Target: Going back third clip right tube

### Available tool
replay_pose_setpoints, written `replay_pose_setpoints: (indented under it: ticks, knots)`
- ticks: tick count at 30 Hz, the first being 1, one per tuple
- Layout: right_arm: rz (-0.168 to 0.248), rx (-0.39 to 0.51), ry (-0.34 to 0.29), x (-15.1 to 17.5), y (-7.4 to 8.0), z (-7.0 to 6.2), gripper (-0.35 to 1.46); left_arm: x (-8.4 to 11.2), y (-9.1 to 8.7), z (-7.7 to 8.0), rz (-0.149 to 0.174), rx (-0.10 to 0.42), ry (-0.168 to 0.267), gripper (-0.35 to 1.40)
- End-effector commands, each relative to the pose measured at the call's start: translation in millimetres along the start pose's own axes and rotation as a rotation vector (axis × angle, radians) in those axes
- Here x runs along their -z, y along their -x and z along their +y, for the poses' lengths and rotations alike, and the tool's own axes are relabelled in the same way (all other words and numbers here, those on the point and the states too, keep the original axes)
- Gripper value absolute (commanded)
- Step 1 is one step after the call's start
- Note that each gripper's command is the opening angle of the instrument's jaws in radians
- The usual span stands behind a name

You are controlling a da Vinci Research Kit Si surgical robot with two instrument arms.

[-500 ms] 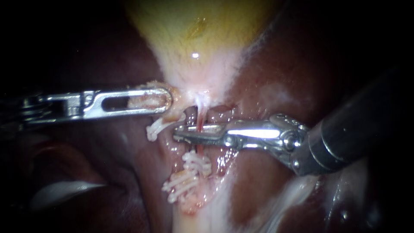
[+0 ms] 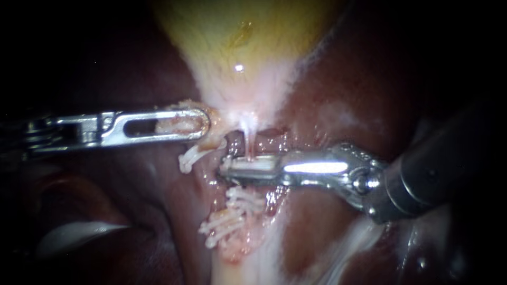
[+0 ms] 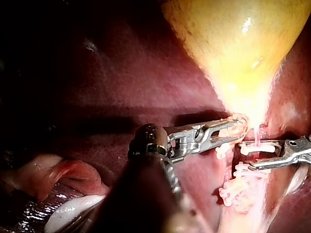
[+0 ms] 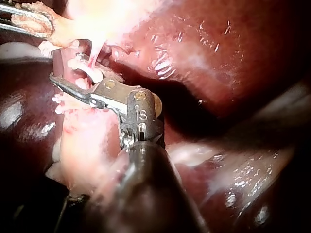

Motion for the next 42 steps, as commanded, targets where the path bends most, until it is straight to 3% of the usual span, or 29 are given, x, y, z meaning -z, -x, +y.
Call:
replay_pose_setpoints:
  ticks: [1,8,12,18,28,33,38,42]
  knots:
    - [0.000,0.007,-0.002,-0.1,0.1,0.1,0.49,0.0,0.0,0.0,0.000,0.000,0.000,-0.35]
    - [-0.001,0.069,0.006,-0.2,1.2,1.5,0.49,0.0,0.0,0.0,0.000,0.000,0.000,-0.35]
    - [0.003,0.146,0.053,0.4,2.0,3.0,0.49,0.0,0.0,0.0,-0.001,0.000,0.000,-0.35]
    - [-0.007,0.277,0.054,2.7,2.2,4.2,0.50,0.0,-0.1,0.0,0.000,0.000,0.000,-0.35]
    - [-0.032,0.512,0.023,8.7,0.1,1.6,0.50,0.3,0.0,0.0,0.001,0.000,-0.001,-0.35]
    - [-0.101,0.626,0.010,11.9,-2.1,-0.4,0.50,0.3,0.0,0.0,0.001,0.000,-0.001,-0.35]
    - [-0.107,0.684,-0.008,14.0,-3.1,-1.9,0.50,0.3,0.0,0.0,0.001,0.000,-0.001,-0.35]
    - [-0.111,0.700,-0.015,14.8,-3.3,-2.5,0.50,0.2,0.0,0.1,0.001,0.000,-0.001,-0.35]
